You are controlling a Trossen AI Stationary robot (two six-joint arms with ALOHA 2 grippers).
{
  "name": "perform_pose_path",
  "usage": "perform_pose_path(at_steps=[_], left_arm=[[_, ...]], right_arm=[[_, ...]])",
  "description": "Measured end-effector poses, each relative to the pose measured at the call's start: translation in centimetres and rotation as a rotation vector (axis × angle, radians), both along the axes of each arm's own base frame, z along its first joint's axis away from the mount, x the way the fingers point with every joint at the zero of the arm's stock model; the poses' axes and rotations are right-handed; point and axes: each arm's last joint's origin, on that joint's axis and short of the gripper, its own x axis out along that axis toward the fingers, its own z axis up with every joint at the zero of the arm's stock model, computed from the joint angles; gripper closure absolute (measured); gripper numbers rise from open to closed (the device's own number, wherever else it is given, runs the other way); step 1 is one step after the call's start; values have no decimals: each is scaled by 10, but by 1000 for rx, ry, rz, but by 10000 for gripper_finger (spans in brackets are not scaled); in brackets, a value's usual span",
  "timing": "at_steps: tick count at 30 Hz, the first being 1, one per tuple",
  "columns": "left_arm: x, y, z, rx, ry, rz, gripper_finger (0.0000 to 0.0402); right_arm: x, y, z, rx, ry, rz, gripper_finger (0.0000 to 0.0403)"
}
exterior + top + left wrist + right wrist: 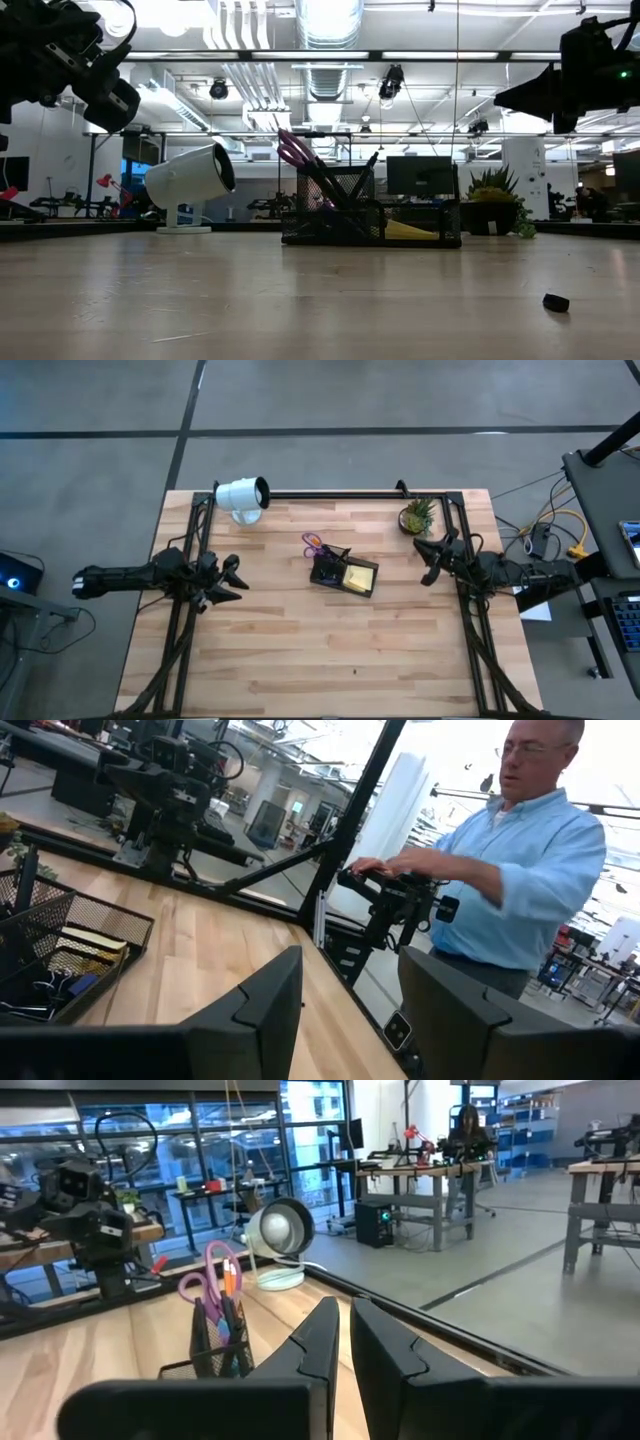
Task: Pick and place office supplies into organizer
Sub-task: Return to Home Position
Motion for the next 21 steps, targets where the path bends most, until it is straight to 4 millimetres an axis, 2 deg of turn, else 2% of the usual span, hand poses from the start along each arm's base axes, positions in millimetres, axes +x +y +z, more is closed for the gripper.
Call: perform_pose_path(at_steps=[7,12,15,19,21], left_arm=[[0,0,0,0,0,0,249],[0,0,0,0,-1,0,249],[0,0,0,0,-1,-2,249],[0,0,0,0,-1,-4,249],[0,0,0,0,-1,-4,249]], right_arm=[[0,1,0,44,-28,39,380],[4,8,0,49,-26,396,380],[4,11,0,-31,3,529,380],[5,12,-1,-230,61,535,380],[5,12,0,-266,71,532,380]])
